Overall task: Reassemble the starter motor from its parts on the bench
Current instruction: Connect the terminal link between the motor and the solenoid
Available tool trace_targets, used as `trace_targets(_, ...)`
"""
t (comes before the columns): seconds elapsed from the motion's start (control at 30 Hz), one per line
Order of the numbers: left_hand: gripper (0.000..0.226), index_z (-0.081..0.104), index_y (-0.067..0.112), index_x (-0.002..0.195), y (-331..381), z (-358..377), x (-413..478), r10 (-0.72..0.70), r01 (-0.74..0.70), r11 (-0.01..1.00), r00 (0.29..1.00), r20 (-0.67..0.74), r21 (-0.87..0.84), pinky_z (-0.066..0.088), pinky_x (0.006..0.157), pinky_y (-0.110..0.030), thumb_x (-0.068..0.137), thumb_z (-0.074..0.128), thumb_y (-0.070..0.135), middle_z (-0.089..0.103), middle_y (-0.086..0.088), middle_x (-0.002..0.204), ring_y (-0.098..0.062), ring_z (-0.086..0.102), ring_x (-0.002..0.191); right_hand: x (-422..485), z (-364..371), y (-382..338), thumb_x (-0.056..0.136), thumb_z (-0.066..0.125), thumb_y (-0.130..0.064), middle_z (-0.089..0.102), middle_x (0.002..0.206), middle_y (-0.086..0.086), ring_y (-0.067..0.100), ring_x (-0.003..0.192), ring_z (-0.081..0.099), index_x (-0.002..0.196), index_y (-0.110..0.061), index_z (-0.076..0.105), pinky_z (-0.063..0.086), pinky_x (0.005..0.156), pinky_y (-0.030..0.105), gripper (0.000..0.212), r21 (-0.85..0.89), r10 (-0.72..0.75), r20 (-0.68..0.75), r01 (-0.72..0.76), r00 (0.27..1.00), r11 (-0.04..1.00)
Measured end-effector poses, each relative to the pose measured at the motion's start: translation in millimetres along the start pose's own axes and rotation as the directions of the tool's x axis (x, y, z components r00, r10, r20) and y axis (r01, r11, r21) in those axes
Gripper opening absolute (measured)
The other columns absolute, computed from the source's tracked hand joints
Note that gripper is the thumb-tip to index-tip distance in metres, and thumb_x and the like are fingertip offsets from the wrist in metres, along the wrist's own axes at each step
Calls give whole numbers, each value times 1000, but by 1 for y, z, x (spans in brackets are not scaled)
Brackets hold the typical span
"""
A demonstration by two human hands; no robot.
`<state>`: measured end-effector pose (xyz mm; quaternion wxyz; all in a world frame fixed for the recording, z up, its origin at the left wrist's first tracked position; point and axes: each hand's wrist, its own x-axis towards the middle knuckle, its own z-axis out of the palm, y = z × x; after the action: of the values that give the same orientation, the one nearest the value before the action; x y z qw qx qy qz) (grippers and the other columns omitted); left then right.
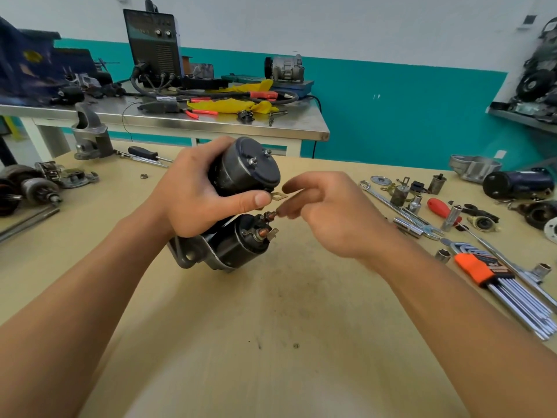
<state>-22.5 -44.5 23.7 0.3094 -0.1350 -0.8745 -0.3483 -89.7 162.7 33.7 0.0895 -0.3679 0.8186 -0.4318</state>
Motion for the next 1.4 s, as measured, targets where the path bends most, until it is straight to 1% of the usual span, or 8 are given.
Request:
trace_targets(0.17, 63, 60, 22, 119, -1, 0, 1, 8, -8, 1000, 1000, -1, 6, 48, 80, -15, 70, 72, 59, 70, 10, 101, -11, 66, 92, 2, 0, -3, 85, 46, 10, 78, 91, -7, 6, 97, 69, 140, -19, 47, 48, 94, 29, 62, 225, 11, -116, 16, 993, 974)
trace_targets(0.3, 61, 59, 23, 118, -1, 0, 0, 7, -7, 1000, 1000, -8, 8, 48, 80, -14, 70, 72, 58, 69, 11, 101, -9, 65, 91, -1, 10, 0, 88, 50, 6, 77, 98, -6, 6, 98, 68, 143, -19, 43, 44, 75, 13, 61, 56, 14, -43, -12, 999, 998)
trace_targets(0.47, 60, 59, 23, 118, -2, 0, 0, 16, -16, 1000, 1000, -4, 3, 49, 78, -17, 70, 72, 58, 69, 10, 100, -11, 66, 90, 1, 8, 4, 87, 50, 10, 74, 100, -10, 1, 89, 69, 140, -22, 46, 48, 74, 11, 62, 124, -47, -96, 59, 994, 991)
trace_targets(0.63, 62, 59, 24, 119, -2, 0, -1, 4, -4, 1000, 1000, -13, -2, 51, 81, -19, 69, 73, 58, 70, 12, 101, -9, 66, 92, -8, 17, 9, 89, 51, 1, 75, 89, -8, -8, 72, 62, 145, -23, 42, 42, 59, 4, 62, -140, -123, -32, 117, 992, 983)
trace_targets(0.77, 63, 60, 22, 119, -2, 0, 0, -5, 5, 1000, 1000, -3, -7, 53, 81, -27, 70, 74, 58, 70, 7, 100, -14, 66, 91, -6, 12, 6, 87, 53, 3, 71, 96, -20, -4, 94, 64, 147, -27, 38, 44, 74, 5, 68, -31, -160, -133, 157, 978, 987)
trace_targets(1.07, 63, 59, 22, 119, -2, 0, 0, 6, -6, 1000, 1000, 11, -16, 52, 80, -24, 71, 73, 59, 69, 9, 100, -14, 66, 91, -10, 16, 4, 89, 56, 0, 69, 87, -20, -11, 69, 60, 150, -27, 32, 42, 60, 10, 71, -92, -164, -94, 155, 982, 984)
trace_targets(1.17, 67, 58, 23, 119, -1, -1, 0, 19, -19, 1000, 1000, 8, -13, 50, 80, -20, 70, 71, 68, 68, 11, 100, -12, 66, 90, -8, 15, 5, 89, 58, -6, 71, 80, -10, 6, 83, 63, 147, -28, 34, 53, 73, 25, 67, -199, -131, -142, 102, 981, 975)
trace_targets(1.4, 63, 58, 26, 118, -1, 0, 0, 34, -34, 999, 999, -7, -12, 46, 78, -12, 71, 70, 67, 66, 18, 98, -5, 65, 89, -8, 18, 9, 88, 61, -4, 68, 87, -26, -5, 94, 62, 148, -27, 36, 45, 73, 13, 69, -35, -175, -96, 173, 980, 984)
